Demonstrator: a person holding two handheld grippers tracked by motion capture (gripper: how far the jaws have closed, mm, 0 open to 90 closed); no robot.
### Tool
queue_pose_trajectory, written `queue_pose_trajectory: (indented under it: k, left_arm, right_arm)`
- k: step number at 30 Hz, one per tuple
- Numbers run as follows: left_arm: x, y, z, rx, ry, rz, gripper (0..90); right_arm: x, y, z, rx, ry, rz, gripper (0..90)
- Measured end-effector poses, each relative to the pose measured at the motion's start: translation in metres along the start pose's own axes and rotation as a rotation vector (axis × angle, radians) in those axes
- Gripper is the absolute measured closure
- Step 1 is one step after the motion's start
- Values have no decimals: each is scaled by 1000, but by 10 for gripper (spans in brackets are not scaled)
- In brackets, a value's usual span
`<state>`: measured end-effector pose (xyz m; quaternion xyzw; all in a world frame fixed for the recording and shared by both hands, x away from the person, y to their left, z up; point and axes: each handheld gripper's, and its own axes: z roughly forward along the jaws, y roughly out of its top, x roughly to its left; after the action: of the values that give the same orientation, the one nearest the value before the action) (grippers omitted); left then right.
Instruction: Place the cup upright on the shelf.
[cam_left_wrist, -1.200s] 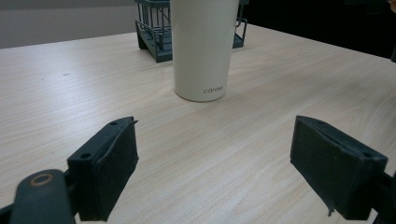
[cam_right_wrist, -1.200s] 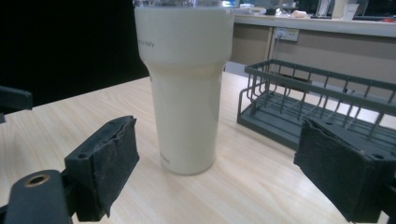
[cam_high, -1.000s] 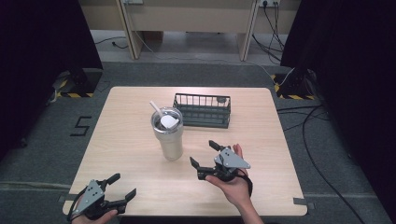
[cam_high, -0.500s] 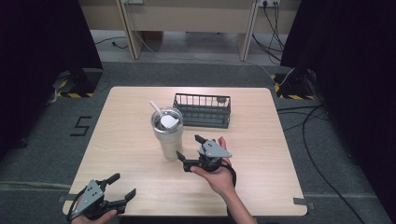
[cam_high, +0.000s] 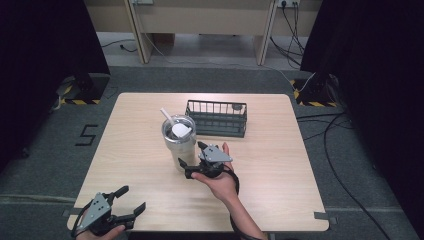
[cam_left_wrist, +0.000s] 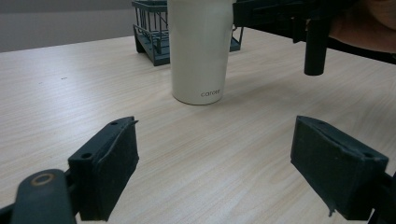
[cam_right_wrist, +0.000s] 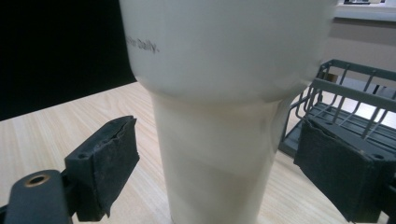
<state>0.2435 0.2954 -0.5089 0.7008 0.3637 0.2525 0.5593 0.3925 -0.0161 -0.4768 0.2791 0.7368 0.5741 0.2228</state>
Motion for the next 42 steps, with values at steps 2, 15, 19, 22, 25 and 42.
queue_pose_trajectory:
  k: [2,15,19,22,25,42]
  left_arm:
    - [0,0,0,0,-1,-1,144]
    - [0,0,0,-1,-7,2,144]
    - [0,0,0,-1,-8,2,144]
    - [-1,0,0,-2,-10,2,144]
    - [-1,0,0,-1,-11,2,144]
    - [0,0,0,0,-17,-1,146]
  right_arm:
    - [0,-1,6,0,-1,7,131]
    - [-3,-3,30,-3,-2,29,93]
    - [-4,-4,35,-2,2,35,82]
    - [-3,-4,42,-4,-4,35,69]
    - [-3,-4,46,-9,-15,14,60]
    - [0,-5,56,-45,-33,0,99]
